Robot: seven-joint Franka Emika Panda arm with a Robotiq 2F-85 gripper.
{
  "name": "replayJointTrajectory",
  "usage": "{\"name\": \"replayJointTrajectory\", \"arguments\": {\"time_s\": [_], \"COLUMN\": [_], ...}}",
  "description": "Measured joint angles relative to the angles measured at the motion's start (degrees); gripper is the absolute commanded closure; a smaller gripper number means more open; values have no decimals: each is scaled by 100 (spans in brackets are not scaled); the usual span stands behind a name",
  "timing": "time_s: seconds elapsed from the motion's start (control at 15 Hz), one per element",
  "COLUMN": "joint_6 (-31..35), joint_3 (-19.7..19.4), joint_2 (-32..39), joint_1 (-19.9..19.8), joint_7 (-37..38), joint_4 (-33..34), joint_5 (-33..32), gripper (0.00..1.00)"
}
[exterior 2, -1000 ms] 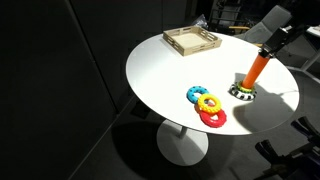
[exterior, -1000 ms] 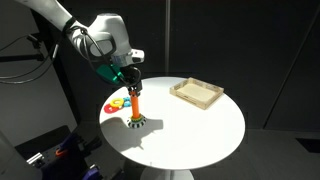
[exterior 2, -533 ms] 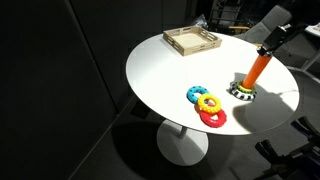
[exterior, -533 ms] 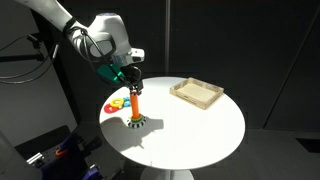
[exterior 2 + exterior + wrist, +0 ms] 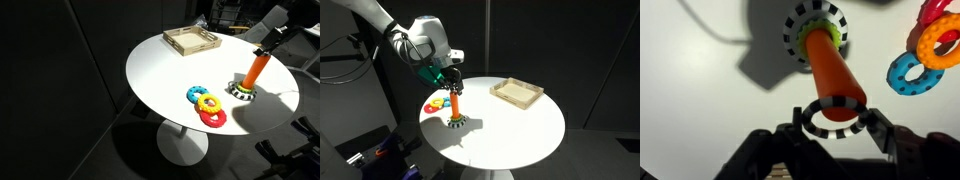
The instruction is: Pick up the white and black striped ring and place it on the ring stacking stand
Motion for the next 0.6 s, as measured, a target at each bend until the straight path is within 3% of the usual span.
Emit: {"name": "replayJointTrajectory", "arguments": {"time_s": [0.6], "joint_6": [-75], "joint_3": [1], "joint_2": [-14], "joint_1": [109], "joint_7": [-269], "joint_4": [-6], "joint_5": [419], "gripper": [58]}}
